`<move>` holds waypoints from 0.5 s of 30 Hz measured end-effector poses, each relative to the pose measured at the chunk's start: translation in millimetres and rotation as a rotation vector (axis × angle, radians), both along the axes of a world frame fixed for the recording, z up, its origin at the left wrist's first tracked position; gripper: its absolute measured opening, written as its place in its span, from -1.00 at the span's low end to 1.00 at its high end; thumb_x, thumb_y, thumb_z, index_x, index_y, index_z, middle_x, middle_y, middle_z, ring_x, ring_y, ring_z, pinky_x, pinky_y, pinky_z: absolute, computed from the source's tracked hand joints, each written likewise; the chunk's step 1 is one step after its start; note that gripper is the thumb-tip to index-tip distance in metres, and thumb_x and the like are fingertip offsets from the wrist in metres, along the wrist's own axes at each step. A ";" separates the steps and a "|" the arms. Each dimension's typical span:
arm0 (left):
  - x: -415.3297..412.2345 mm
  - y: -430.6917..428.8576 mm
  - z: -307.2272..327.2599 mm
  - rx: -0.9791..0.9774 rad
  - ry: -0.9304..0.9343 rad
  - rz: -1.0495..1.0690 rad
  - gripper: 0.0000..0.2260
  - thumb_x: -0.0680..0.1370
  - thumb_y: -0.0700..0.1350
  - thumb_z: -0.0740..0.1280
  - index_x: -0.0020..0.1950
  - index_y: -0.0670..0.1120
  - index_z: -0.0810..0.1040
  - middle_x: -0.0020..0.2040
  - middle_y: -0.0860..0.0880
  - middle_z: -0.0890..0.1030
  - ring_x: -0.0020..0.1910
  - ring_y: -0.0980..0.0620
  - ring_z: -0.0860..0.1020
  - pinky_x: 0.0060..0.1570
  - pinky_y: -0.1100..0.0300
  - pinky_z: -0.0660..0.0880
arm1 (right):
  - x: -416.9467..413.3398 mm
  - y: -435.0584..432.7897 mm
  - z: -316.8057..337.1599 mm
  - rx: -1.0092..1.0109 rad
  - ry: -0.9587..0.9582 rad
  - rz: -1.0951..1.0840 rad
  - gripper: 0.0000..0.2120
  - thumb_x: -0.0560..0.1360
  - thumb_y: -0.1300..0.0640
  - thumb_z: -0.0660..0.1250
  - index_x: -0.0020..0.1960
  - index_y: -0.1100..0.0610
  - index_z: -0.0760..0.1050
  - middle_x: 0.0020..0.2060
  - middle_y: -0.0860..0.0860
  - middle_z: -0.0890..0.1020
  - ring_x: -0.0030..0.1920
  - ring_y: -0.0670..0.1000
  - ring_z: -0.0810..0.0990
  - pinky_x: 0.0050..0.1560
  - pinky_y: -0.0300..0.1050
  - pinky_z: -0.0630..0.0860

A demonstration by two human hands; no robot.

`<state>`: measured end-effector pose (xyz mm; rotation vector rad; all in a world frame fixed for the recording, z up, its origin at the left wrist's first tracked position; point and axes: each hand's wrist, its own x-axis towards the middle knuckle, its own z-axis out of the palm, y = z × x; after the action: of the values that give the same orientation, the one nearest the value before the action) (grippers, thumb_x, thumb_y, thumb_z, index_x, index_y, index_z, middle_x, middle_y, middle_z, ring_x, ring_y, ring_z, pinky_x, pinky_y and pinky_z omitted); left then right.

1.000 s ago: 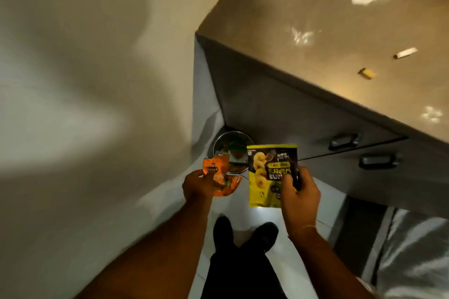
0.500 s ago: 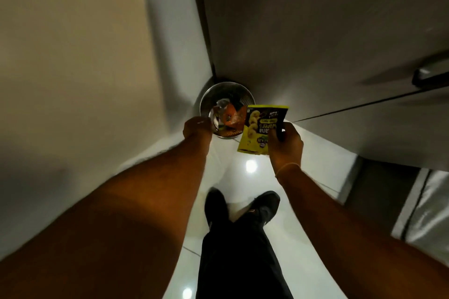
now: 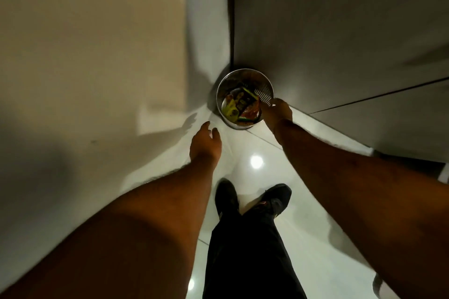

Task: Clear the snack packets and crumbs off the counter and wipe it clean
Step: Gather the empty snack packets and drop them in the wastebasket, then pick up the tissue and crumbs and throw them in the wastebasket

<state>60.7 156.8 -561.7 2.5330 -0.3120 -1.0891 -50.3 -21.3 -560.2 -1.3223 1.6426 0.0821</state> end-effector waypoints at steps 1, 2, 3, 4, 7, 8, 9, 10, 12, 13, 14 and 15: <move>-2.5 -3.9 8.2 -0.019 -0.021 -0.091 -0.52 0.71 0.09 0.25 0.64 0.02 0.40 0.53 -0.08 0.56 0.51 -0.14 0.52 0.49 -0.04 0.45 | -2.8 -1.2 7.4 -0.039 0.011 0.031 -0.59 0.64 -0.09 0.34 0.37 0.14 0.58 0.29 0.17 0.68 0.27 0.21 0.64 0.25 0.00 0.55; -6.0 -7.2 20.8 -0.034 -0.058 -0.183 -0.48 0.69 0.12 0.27 0.64 0.03 0.38 0.57 -0.06 0.50 0.55 -0.12 0.47 0.51 -0.06 0.45 | -7.3 0.2 17.5 -0.068 0.022 0.073 -0.55 0.64 -0.09 0.35 0.44 0.12 0.53 0.35 0.16 0.64 0.35 0.21 0.60 0.27 -0.03 0.51; -9.2 -9.8 32.5 -0.043 -0.131 -0.302 -0.44 0.66 0.16 0.30 0.65 0.05 0.36 0.63 -0.03 0.43 0.59 -0.10 0.41 0.54 -0.06 0.42 | -14.6 1.9 28.6 -0.096 0.035 0.132 -0.49 0.64 -0.09 0.35 0.52 0.09 0.45 0.43 0.15 0.58 0.42 0.21 0.55 0.33 -0.03 0.48; -13.4 -11.4 48.0 -0.041 -0.215 -0.415 -0.39 0.64 0.20 0.31 0.66 0.08 0.33 0.68 -0.01 0.33 0.63 -0.09 0.33 0.57 -0.05 0.39 | -23.5 5.8 43.2 -0.108 0.067 0.213 -0.41 0.64 -0.11 0.34 0.61 0.05 0.35 0.52 0.13 0.48 0.51 0.20 0.47 0.42 0.01 0.43; -28.5 -11.8 94.8 -0.098 -0.433 -0.667 -0.29 0.60 0.27 0.28 0.72 0.12 0.19 0.75 -0.03 0.13 0.71 -0.12 0.17 0.65 -0.12 0.25 | -57.4 32.2 90.9 -0.208 0.265 0.508 -0.30 0.69 -0.19 0.20 0.73 -0.07 0.02 0.72 0.06 0.12 0.69 0.16 0.14 0.65 0.16 0.20; -31.5 -3.6 103.0 -0.102 -0.453 -0.715 -0.27 0.59 0.27 0.26 0.73 0.10 0.17 0.76 -0.05 0.11 0.72 -0.13 0.14 0.65 -0.16 0.22 | -63.9 52.3 100.2 -0.229 0.316 0.564 -0.29 0.70 -0.21 0.15 0.74 -0.10 -0.07 0.74 0.04 0.02 0.72 0.15 0.05 0.68 0.18 0.12; -34.8 -8.2 127.2 -0.137 -0.479 -0.754 -0.25 0.59 0.27 0.25 0.73 0.07 0.16 0.76 -0.05 0.10 0.73 -0.13 0.13 0.65 -0.19 0.21 | -74.2 56.7 127.1 -0.282 0.349 0.582 -0.28 0.70 -0.23 0.12 0.73 -0.12 -0.14 0.74 0.04 -0.06 0.73 0.15 -0.03 0.70 0.18 0.04; -38.3 -16.6 151.6 -0.177 -0.516 -0.770 -0.23 0.58 0.26 0.25 0.74 0.04 0.16 0.76 -0.06 0.09 0.73 -0.14 0.11 0.64 -0.21 0.21 | -82.0 56.5 156.9 -0.336 0.384 0.596 -0.27 0.70 -0.25 0.09 0.73 -0.13 -0.20 0.74 0.03 -0.13 0.74 0.15 -0.11 0.70 0.19 -0.03; -47.2 -11.8 169.5 -0.155 -0.527 -0.793 -0.19 0.57 0.26 0.27 0.75 -0.01 0.13 0.76 -0.07 0.08 0.74 -0.14 0.08 0.63 -0.23 0.21 | -89.7 74.6 181.9 -0.361 0.412 0.617 -0.26 0.70 -0.27 0.04 0.72 -0.14 -0.27 0.72 0.03 -0.24 0.73 0.14 -0.21 0.69 0.19 -0.13; -57.6 -14.4 199.4 -0.193 -0.533 -0.812 -0.17 0.55 0.26 0.29 0.75 -0.03 0.13 0.76 -0.07 0.10 0.74 -0.14 0.09 0.62 -0.24 0.21 | -101.9 75.8 213.3 -0.409 0.426 0.612 -0.26 0.69 -0.28 0.04 0.72 -0.15 -0.28 0.71 0.03 -0.26 0.72 0.13 -0.24 0.69 0.19 -0.15; -65.7 -15.7 233.6 -0.235 -0.539 -0.833 -0.15 0.53 0.25 0.32 0.74 -0.05 0.16 0.75 -0.08 0.13 0.73 -0.14 0.13 0.61 -0.25 0.23 | -110.1 77.2 246.9 -0.479 0.421 0.582 -0.26 0.68 -0.27 0.04 0.71 -0.17 -0.28 0.72 0.02 -0.26 0.72 0.11 -0.25 0.69 0.18 -0.16; -73.0 -15.7 254.7 -0.278 -0.535 -0.831 -0.14 0.50 0.24 0.35 0.73 -0.06 0.20 0.74 -0.08 0.17 0.72 -0.14 0.17 0.60 -0.25 0.25 | -113.3 78.9 271.3 -0.537 0.397 0.560 -0.25 0.67 -0.27 0.04 0.71 -0.18 -0.28 0.72 0.02 -0.24 0.72 0.10 -0.26 0.69 0.16 -0.19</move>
<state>-12.3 141.1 -307.0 2.4063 -1.6321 -0.4861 -163.6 57.6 -288.9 -2.2766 1.6229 0.2655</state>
